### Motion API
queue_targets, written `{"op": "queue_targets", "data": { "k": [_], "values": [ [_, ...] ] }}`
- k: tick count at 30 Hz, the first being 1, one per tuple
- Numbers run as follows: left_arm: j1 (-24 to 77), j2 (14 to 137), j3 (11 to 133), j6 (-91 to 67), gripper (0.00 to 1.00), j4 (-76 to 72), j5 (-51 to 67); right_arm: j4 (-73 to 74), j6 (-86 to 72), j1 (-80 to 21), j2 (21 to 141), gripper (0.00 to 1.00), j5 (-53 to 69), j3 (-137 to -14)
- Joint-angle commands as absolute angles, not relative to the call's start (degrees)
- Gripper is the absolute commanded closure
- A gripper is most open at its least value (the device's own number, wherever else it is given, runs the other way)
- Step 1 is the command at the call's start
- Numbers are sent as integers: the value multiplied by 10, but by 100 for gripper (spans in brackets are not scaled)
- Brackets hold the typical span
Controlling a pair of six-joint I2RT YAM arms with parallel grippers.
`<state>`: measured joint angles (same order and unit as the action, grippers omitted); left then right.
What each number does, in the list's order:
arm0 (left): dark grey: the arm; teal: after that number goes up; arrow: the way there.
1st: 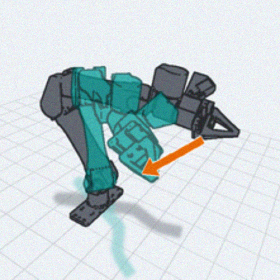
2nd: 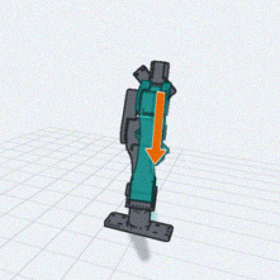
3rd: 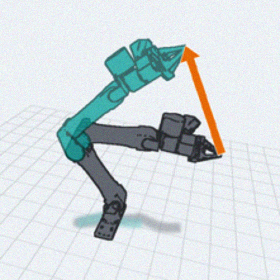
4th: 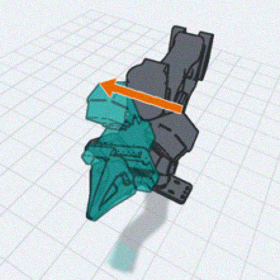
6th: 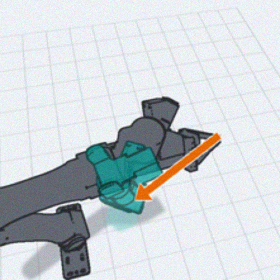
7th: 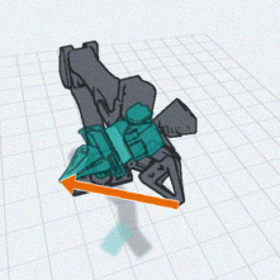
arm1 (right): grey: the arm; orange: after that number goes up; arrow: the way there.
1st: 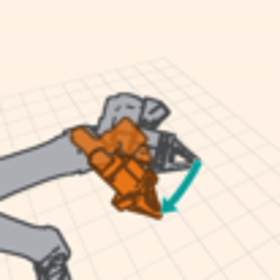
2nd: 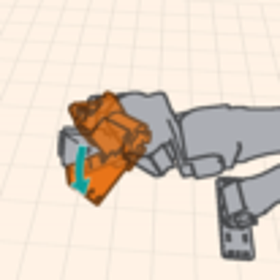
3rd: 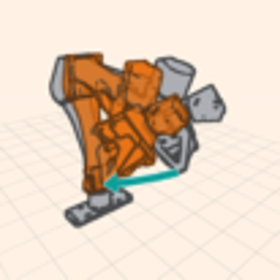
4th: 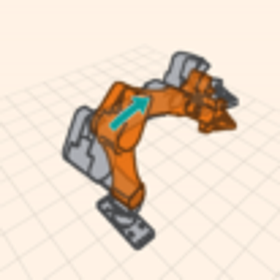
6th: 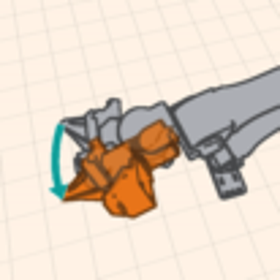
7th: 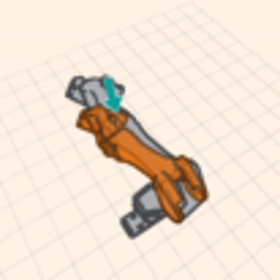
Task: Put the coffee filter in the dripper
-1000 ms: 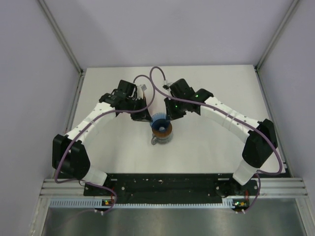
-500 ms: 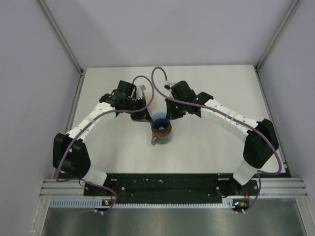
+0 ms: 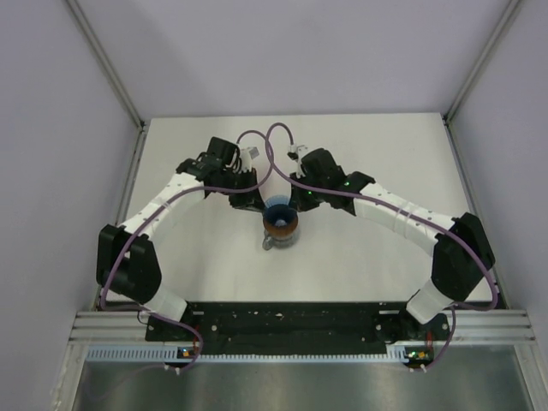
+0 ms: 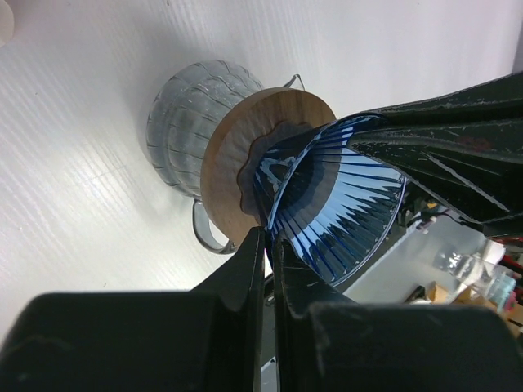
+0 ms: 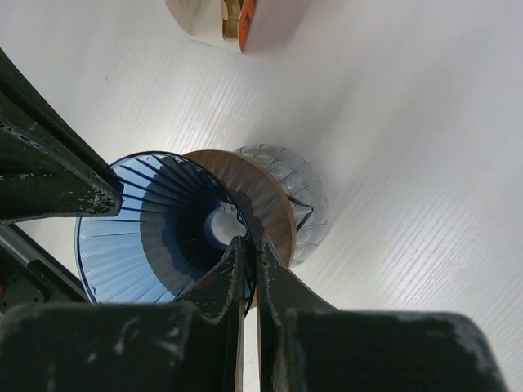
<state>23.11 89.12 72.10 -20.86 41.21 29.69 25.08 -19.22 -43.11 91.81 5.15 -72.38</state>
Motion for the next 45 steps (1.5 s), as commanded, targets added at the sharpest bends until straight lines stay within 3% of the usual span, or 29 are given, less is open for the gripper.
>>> {"op": "queue_targets", "data": {
  "k": [1,5,7,11,15,23,32,40,45],
  "values": [
    [223,985,709,-142,100,467,290,278,-163,-454,977,100,38,-679],
    [224,972,739,-134,100,477,301,286,-161,-454,961,100,42,-700],
    [225,962,771,-127,98,489,311,295,-158,-455,952,94,44,-721],
    [225,939,815,-112,79,498,321,308,-153,-455,940,79,53,-769],
    [224,927,859,-98,67,521,304,328,-146,-454,935,73,54,-816],
    [214,917,929,-78,61,568,263,350,-127,-455,926,65,56,-879],
    [113,883,959,-70,53,523,169,346,-92,-454,955,55,40,-969],
    [105,909,899,-68,54,403,33,316,-112,-424,1110,44,66,-1124],
    [116,936,925,-47,69,395,24,298,-134,-396,1188,43,90,-1176]
  ]
}}
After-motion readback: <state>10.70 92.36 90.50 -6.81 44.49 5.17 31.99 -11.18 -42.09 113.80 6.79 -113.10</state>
